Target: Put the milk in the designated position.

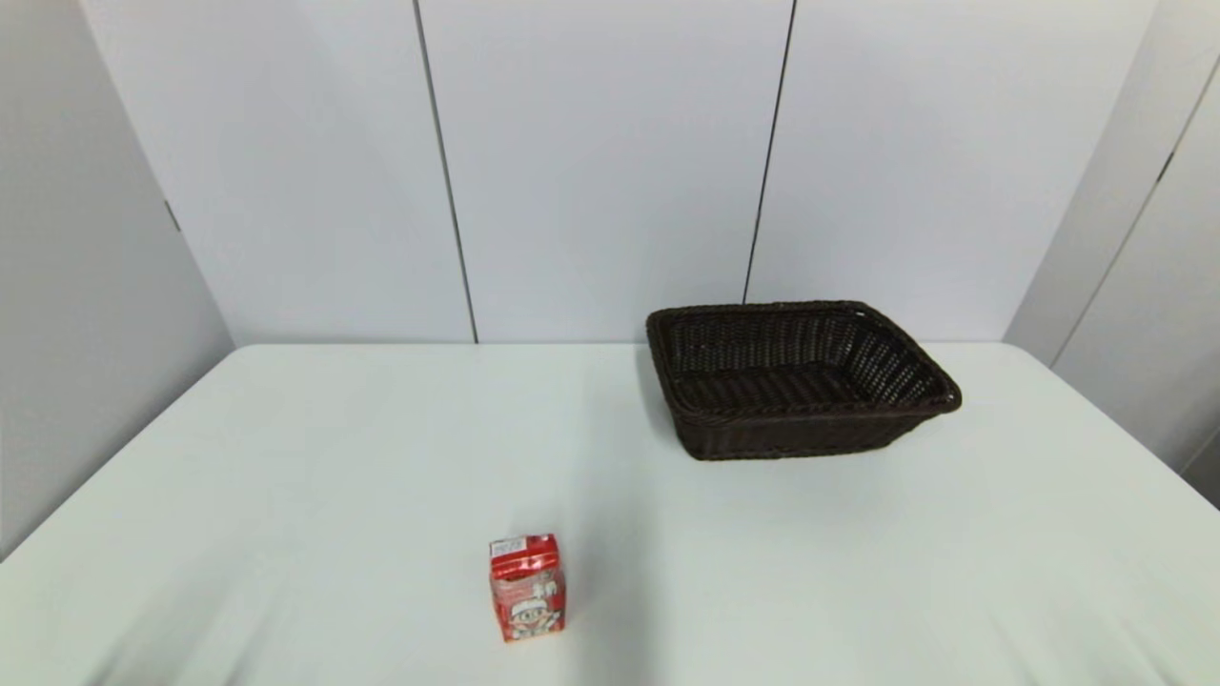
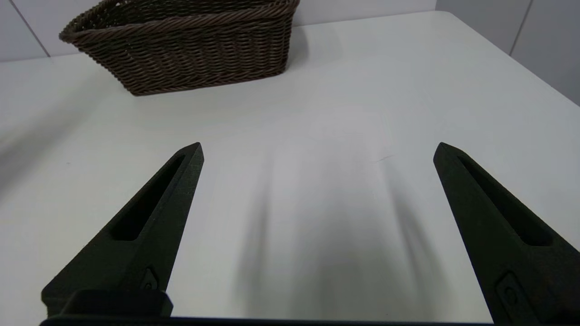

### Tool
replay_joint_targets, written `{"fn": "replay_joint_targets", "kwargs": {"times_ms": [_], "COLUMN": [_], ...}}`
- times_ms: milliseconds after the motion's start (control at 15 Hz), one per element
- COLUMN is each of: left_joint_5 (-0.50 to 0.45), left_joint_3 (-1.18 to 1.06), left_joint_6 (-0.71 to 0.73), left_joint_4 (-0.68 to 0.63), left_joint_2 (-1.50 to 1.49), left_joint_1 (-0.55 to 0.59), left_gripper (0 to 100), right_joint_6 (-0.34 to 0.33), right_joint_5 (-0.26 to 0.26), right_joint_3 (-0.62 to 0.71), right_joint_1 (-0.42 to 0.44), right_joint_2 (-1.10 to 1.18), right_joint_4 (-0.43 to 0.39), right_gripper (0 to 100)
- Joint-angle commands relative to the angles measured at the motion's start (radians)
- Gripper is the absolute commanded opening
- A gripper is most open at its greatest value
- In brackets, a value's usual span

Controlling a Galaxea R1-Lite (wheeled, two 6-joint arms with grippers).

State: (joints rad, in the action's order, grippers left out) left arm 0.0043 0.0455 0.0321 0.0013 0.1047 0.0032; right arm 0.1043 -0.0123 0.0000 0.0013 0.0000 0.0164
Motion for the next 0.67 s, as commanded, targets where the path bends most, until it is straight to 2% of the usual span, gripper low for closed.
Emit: {"fn": "replay_joint_targets", "kwargs": {"times_ms": [67, 200, 267, 400, 533, 667], "left_joint_5": [-0.003, -0.032, -0.076, -0.23, -0.395, -0.461], "left_joint_3": [0.198, 0.274, 0.306, 0.356, 0.398, 0.424], "left_joint_6": [0.127, 0.204, 0.219, 0.227, 0.307, 0.42], "left_joint_4": [-0.052, -0.072, -0.07, -0.067, -0.072, -0.075], "left_joint_2": [0.323, 0.449, 0.492, 0.59, 0.707, 0.811], "left_joint_1": [-0.002, -0.002, -0.002, -0.005, -0.005, -0.005], "left_gripper": [100, 100, 100, 100, 100, 100], "right_joint_6": [0.0, 0.0, 0.0, 0.0, 0.0, 0.0], "right_joint_5": [0.0, 0.0, -0.001, 0.0, 0.0, 0.0], "right_joint_3": [0.0, 0.0, 0.0, 0.0, 0.0, 0.0], "right_joint_1": [0.0, 0.0, 0.0, 0.0, 0.0, 0.0], "right_joint_2": [0.0, 0.0, 0.0, 0.0, 0.0, 0.0], "right_joint_4": [0.0, 0.0, 0.0, 0.0, 0.0, 0.0], "right_gripper": [100, 100, 100, 100, 100, 100]}}
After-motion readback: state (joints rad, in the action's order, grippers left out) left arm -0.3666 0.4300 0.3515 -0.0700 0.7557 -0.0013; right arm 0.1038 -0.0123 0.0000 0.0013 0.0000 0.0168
